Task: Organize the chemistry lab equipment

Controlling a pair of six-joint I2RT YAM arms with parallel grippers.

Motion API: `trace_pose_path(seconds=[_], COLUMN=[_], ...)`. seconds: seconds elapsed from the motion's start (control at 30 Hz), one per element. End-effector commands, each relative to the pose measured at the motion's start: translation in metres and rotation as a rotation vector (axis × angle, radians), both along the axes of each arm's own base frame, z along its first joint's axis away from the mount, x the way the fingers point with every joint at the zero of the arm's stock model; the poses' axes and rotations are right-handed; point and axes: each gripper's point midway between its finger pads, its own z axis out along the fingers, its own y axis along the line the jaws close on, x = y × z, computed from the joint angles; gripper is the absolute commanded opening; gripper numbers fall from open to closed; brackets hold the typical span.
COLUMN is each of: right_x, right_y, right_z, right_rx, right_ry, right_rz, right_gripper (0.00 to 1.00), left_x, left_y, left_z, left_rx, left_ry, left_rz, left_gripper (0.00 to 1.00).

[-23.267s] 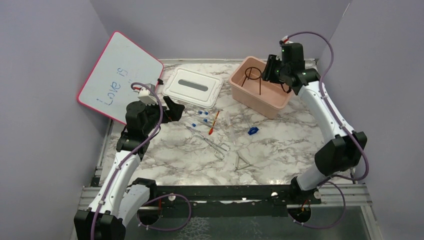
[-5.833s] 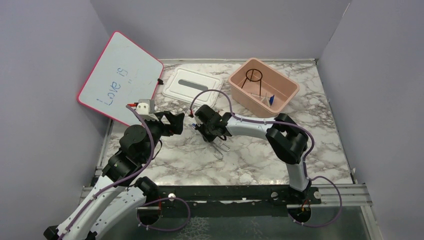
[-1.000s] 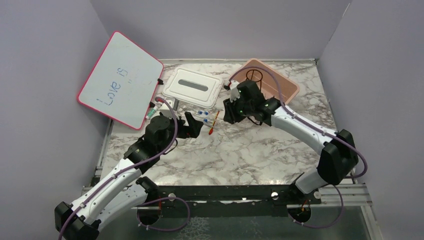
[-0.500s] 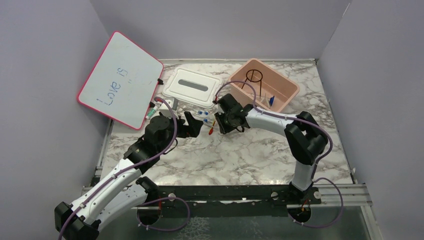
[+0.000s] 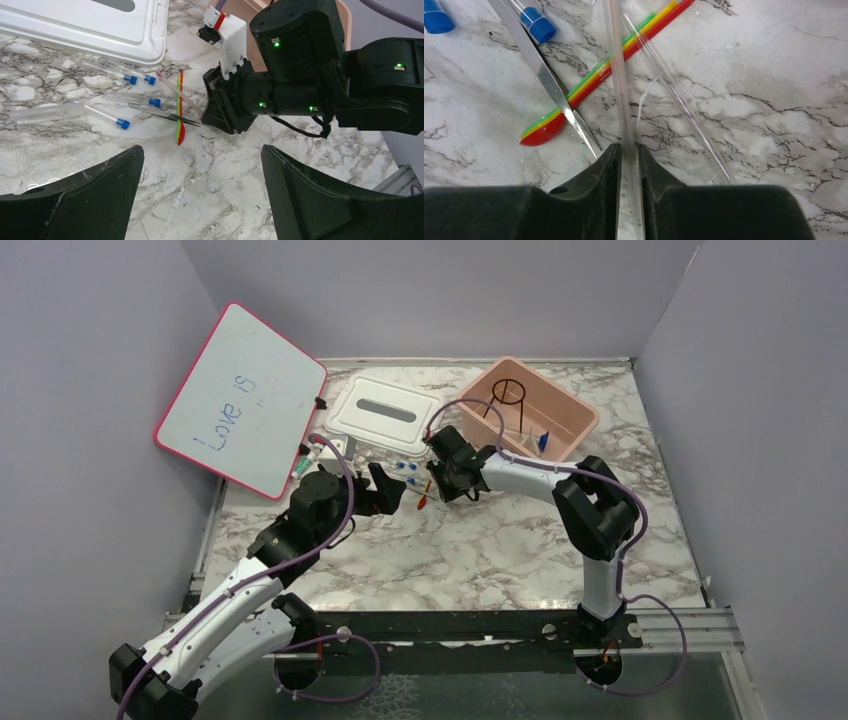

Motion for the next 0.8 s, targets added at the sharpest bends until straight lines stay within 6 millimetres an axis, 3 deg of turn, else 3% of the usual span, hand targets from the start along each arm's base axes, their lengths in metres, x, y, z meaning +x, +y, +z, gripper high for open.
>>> trace_pose_path(seconds=[0.0, 0.1, 0.2, 0.3, 0.63, 0.77], right_x=[0.012, 0.014, 0.016, 0.017, 0.004, 0.01], right_y=[0.004, 0.005, 0.005, 0.006, 0.009, 0.002], right_z=[-0.006, -0.009, -0.007, 0.008, 0.112, 0.156], right_rx=[-0.032, -0.042, -0.05, -0.034, 0.114, 0.147], right_ry=[-0.032, -0.032, -0.036, -0.053, -0.231, -0.331], right_rz=[-0.006, 0.0, -0.002, 0.013, 0.187, 0.212], right_gripper=[0.22, 0.16, 0.02, 0.01, 0.01, 0.01], left_x=[0.002, 0.002, 0.002, 0.002, 0.002, 0.003], left_y=[0.003, 0.004, 0.005, 0.006, 0.012, 0.011], left_z=[0.011, 0.013, 0.014, 0.016, 0.024, 0.026], left_rx=[0.0, -0.001, 0.001, 0.002, 0.008, 0.009], left_ry=[-0.037, -0.042, -0.043, -0.049, -0.07, -0.074], left_rz=[0.019, 0.022, 0.023, 0.028, 0.045, 0.045], left_gripper=[0.9, 0.9, 0.9, 0.9, 0.9, 0.9])
